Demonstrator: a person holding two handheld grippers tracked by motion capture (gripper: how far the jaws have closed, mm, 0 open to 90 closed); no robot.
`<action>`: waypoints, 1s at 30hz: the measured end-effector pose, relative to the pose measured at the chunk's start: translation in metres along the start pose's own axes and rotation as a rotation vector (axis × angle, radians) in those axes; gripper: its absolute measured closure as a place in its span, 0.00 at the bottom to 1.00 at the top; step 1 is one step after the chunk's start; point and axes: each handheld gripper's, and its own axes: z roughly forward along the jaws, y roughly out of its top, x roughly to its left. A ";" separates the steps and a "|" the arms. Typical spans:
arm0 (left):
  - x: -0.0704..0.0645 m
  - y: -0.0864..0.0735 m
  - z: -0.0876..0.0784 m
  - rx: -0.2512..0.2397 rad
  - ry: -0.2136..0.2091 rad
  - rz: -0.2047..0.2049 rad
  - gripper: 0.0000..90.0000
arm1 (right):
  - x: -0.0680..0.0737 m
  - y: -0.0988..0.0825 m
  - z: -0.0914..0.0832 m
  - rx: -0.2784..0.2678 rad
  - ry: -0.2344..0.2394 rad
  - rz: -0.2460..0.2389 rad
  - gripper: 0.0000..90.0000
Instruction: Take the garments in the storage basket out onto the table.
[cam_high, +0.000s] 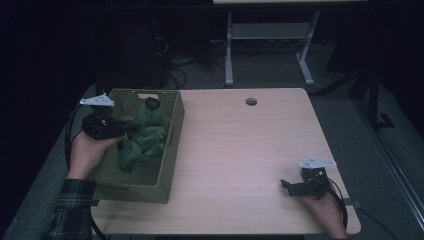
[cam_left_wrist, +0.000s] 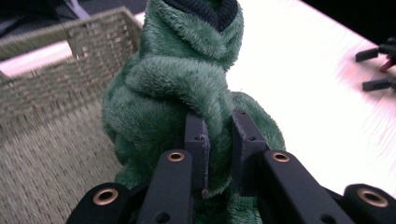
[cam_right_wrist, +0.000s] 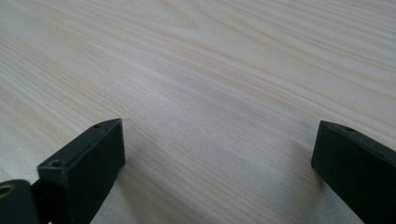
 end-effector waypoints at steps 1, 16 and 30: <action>-0.001 0.003 -0.002 -0.006 0.001 0.004 0.87 | 0.000 0.000 0.000 0.000 0.000 0.000 0.03; -0.025 0.046 -0.020 -0.084 -0.005 0.083 0.88 | 0.000 0.000 0.000 0.000 0.000 0.001 0.03; -0.053 0.073 -0.011 -0.134 -0.059 0.139 0.88 | 0.000 0.000 0.000 0.000 0.000 0.000 0.03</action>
